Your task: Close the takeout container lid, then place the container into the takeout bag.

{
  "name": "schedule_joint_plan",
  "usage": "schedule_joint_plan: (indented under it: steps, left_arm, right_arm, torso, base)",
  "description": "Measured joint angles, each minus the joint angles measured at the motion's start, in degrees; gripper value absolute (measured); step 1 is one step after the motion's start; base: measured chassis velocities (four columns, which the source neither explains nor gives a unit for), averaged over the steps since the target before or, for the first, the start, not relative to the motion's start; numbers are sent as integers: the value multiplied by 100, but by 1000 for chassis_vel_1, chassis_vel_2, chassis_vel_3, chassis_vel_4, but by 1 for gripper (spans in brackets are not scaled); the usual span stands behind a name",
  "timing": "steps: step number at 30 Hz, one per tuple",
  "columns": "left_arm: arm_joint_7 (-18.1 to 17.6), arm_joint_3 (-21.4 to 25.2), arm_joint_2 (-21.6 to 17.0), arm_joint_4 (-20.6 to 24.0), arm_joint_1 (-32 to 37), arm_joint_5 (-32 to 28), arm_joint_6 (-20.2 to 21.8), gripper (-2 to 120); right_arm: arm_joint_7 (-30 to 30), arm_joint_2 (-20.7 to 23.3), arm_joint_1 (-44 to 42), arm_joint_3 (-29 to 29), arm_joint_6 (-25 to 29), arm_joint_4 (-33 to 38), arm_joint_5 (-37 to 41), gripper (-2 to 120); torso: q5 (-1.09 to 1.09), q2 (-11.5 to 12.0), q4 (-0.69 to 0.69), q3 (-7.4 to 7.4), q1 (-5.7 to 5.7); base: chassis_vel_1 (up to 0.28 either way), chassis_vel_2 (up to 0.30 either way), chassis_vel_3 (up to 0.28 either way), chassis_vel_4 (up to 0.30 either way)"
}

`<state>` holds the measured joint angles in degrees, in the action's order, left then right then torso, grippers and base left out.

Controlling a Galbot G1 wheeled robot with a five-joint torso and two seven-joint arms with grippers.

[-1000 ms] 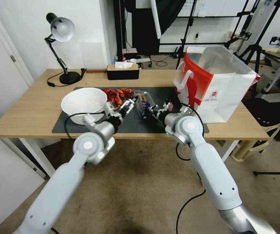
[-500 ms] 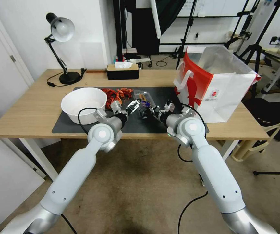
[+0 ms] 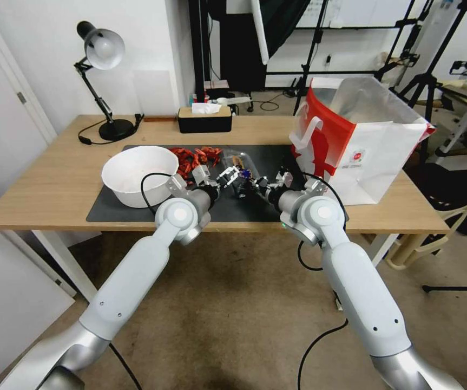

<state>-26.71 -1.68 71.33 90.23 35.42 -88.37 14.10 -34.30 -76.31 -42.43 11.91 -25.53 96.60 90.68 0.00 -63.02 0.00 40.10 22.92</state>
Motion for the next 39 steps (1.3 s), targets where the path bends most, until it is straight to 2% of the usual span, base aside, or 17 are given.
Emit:
schedule_joint_plan:
  steps: [18, 21, 24, 25, 27, 30, 32, 33, 36, 38, 39]
  left_arm:
    - [-46, -99, 83, -229, -169, -167, 168, 97]
    - [-61, -114, 101, -278, -219, -186, 167, 91]
    - [-107, -132, 122, -317, -252, -188, 163, 78]
    - [-107, -132, 122, -317, -252, -188, 163, 78]
    - [-129, -142, 127, -333, -257, -188, 162, 66]
    - [-134, -148, 128, -342, -258, -188, 161, 59]
    - [-137, -155, 132, -353, -258, -188, 161, 48]
    - [-137, -155, 132, -353, -258, -188, 161, 48]
    - [-138, -160, 138, -354, -258, -188, 156, 34]
    - [-138, -160, 138, -355, -258, -188, 154, 32]
    - [-138, -161, 139, -366, -258, -188, 149, 23]
  right_arm:
    - [5, 26, -29, 7, -11, 21, -1, 0]
    - [6, 28, -46, 9, -13, 34, -1, 0]
    - [8, 37, -65, 20, -20, 43, -1, 0]
    - [8, 37, -65, 20, -20, 43, -1, 0]
    - [9, 43, -79, 27, -23, 48, 1, 0]
    - [9, 46, -83, 31, -24, 57, 2, 0]
    - [9, 49, -87, 36, -25, 66, 5, 0]
    - [9, 49, -87, 36, -25, 66, 5, 0]
    - [9, 56, -98, 40, -26, 76, 8, 0]
    - [9, 60, -99, 41, -26, 80, 10, 0]
    - [9, 64, -101, 44, -27, 86, 12, 0]
  torso:
    - [0, 0, 0, 0, 0]
    - [0, 0, 0, 0, 0]
    - [0, -1, 0, 0, 0]
    - [0, -1, 0, 0, 0]
    - [0, -1, 0, 0, 0]
    - [0, -1, 0, 0, 0]
    - [0, -1, 1, 0, 0]
    - [0, -1, 1, 0, 0]
    - [0, -1, 0, 0, 0]
    - [0, -1, 0, 0, 0]
    - [0, -1, 0, 0, 0]
  base:
    - [0, 0, 0, 0]
    - [0, 0, 0, 0]
    - [0, 0, 0, 0]
    - [0, 0, 0, 0]
    - [0, 0, 0, 0]
    - [0, 0, 0, 0]
    - [0, 0, 0, 0]
    - [0, 0, 0, 0]
    - [0, 0, 0, 0]
    - [0, 0, 0, 0]
    - [0, 0, 0, 0]
